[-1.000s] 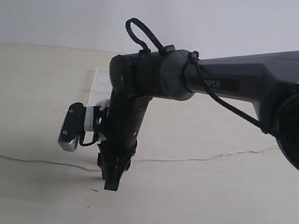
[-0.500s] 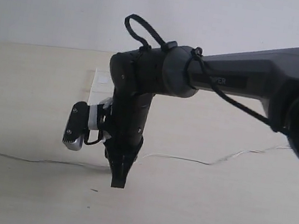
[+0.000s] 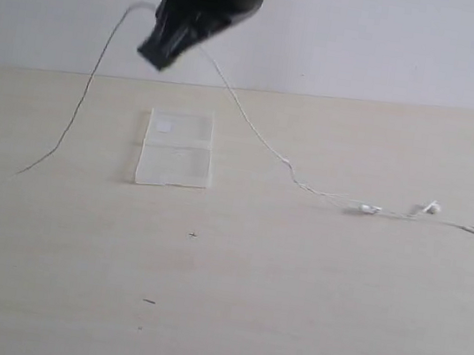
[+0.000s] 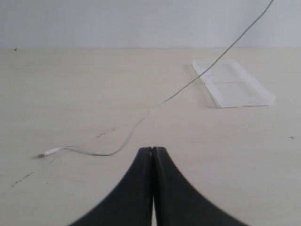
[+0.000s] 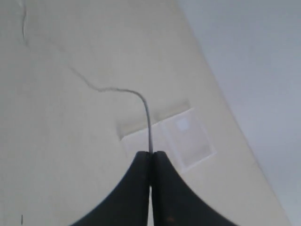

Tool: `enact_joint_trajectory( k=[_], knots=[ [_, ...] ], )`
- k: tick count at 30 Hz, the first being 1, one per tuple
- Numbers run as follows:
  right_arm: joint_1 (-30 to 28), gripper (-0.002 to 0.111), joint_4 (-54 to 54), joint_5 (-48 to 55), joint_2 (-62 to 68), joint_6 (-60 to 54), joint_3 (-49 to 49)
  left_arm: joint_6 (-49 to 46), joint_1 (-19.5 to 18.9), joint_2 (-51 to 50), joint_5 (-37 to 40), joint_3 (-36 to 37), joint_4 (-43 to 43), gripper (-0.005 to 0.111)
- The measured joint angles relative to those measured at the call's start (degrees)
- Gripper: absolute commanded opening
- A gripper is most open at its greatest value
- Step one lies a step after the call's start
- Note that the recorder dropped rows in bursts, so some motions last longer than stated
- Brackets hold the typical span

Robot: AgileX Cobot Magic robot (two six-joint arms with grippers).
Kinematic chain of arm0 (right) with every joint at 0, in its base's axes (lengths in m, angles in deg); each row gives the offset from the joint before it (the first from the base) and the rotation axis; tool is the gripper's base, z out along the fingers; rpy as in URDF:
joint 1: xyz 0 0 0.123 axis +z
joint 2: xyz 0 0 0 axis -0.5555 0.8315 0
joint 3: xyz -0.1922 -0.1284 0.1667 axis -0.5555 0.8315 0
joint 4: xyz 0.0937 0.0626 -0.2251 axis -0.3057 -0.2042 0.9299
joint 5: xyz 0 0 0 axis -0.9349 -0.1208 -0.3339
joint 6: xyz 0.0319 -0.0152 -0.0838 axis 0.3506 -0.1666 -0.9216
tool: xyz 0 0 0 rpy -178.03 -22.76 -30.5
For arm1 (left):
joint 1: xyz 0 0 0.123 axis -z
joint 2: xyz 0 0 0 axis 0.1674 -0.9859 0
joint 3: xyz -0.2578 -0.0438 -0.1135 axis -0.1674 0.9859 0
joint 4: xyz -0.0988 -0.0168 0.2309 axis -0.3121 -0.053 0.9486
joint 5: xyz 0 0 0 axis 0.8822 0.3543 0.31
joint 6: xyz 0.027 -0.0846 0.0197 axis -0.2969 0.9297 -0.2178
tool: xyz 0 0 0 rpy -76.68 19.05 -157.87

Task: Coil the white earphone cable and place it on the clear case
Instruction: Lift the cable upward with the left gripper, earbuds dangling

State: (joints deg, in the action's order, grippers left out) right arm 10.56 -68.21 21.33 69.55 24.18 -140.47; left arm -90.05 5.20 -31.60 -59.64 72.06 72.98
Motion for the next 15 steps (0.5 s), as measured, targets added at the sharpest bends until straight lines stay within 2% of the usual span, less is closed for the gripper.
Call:
enact_joint_trajectory(
  k=[5,15],
  knots=[
    [0.00,0.000,0.77,-4.50,-8.40,5.30,0.00,0.00,0.00,0.00,0.00,0.00,0.00,0.000],
    [0.00,0.000,12.68,-8.50,-16.87,12.10,0.00,0.00,0.00,0.00,0.00,0.00,0.00,0.000]
  ],
)
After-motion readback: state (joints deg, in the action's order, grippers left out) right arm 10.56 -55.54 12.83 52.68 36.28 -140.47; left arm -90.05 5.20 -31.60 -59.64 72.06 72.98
